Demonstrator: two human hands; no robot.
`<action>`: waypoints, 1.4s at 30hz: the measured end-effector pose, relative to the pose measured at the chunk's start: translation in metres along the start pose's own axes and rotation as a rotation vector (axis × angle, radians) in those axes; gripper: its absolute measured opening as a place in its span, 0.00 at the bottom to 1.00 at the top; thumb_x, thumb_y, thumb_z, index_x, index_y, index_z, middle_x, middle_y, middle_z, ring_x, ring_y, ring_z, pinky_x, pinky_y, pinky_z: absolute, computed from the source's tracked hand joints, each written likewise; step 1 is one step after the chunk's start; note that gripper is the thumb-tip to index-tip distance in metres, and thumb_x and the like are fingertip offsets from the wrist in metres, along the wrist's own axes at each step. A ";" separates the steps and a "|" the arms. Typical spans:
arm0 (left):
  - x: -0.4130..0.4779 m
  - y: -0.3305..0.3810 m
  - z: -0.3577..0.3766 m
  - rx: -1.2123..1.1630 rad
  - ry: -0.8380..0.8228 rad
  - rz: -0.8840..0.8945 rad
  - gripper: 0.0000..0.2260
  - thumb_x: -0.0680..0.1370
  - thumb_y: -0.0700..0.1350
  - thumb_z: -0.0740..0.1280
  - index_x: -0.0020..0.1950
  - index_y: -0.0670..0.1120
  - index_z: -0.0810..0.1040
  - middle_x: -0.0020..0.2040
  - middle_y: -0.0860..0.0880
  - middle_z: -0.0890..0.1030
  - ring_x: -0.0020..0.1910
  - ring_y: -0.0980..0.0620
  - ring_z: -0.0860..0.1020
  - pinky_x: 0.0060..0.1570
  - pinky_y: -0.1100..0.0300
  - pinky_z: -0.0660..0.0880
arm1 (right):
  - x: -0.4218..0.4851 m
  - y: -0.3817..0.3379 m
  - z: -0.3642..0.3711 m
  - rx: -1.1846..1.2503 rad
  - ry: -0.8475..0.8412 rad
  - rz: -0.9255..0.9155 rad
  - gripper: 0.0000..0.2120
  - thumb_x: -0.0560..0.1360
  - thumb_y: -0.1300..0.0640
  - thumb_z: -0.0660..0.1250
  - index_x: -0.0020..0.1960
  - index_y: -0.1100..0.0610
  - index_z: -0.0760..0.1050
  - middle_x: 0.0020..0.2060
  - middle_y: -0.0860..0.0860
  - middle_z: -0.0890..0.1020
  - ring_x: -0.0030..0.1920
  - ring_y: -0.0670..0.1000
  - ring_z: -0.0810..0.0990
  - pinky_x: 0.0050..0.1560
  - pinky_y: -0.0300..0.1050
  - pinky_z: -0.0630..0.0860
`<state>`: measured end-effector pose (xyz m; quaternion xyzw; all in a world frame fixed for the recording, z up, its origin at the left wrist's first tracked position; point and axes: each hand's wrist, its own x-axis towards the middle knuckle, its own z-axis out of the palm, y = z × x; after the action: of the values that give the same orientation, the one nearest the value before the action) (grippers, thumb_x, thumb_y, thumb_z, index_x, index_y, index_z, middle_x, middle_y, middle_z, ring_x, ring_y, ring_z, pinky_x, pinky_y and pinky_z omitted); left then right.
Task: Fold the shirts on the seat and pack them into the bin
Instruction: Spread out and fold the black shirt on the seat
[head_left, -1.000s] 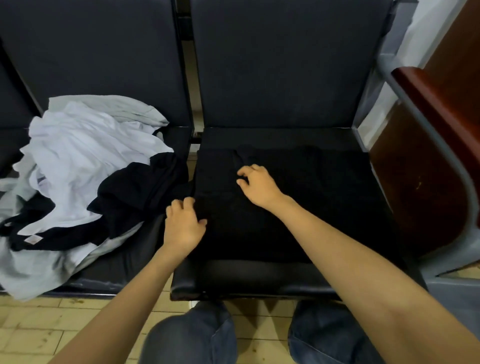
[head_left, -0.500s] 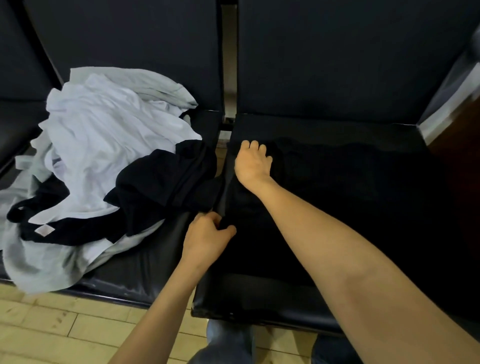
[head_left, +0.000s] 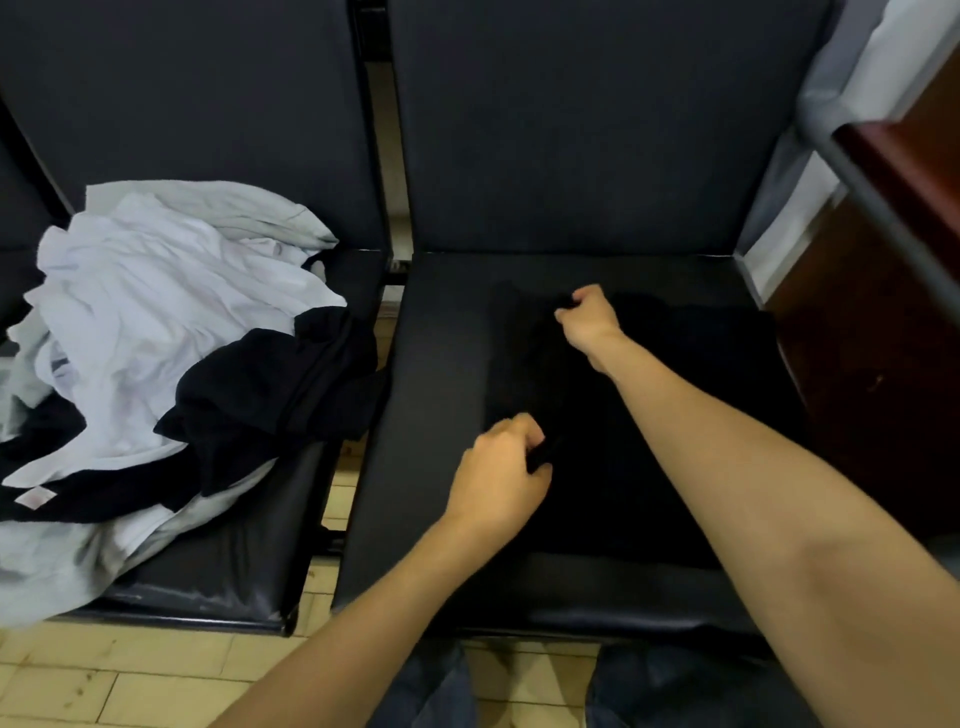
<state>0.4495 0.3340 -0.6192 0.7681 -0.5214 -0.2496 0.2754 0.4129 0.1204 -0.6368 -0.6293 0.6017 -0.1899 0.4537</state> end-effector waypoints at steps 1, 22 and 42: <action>-0.001 0.002 0.009 0.062 -0.042 -0.005 0.09 0.75 0.44 0.68 0.54 0.47 0.74 0.52 0.50 0.77 0.49 0.50 0.77 0.49 0.57 0.73 | 0.001 0.005 -0.004 -0.009 -0.018 0.003 0.22 0.80 0.57 0.61 0.72 0.58 0.62 0.65 0.58 0.73 0.59 0.55 0.75 0.51 0.43 0.69; -0.021 -0.009 0.038 0.185 0.026 0.317 0.24 0.78 0.61 0.54 0.50 0.46 0.82 0.46 0.51 0.80 0.45 0.52 0.78 0.42 0.55 0.78 | -0.014 0.035 -0.018 -0.191 0.065 -0.448 0.19 0.80 0.59 0.60 0.71 0.55 0.66 0.67 0.56 0.68 0.62 0.56 0.73 0.62 0.49 0.72; -0.012 0.102 0.156 0.235 -0.105 0.526 0.23 0.71 0.64 0.59 0.50 0.51 0.83 0.47 0.53 0.80 0.46 0.53 0.77 0.45 0.61 0.73 | -0.027 0.132 -0.173 -0.238 0.228 -0.099 0.19 0.81 0.58 0.59 0.72 0.52 0.66 0.72 0.56 0.60 0.72 0.56 0.61 0.66 0.42 0.62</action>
<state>0.2733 0.2884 -0.6618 0.6191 -0.7416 -0.1468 0.2126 0.1942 0.1043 -0.6451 -0.6819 0.6358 -0.2096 0.2947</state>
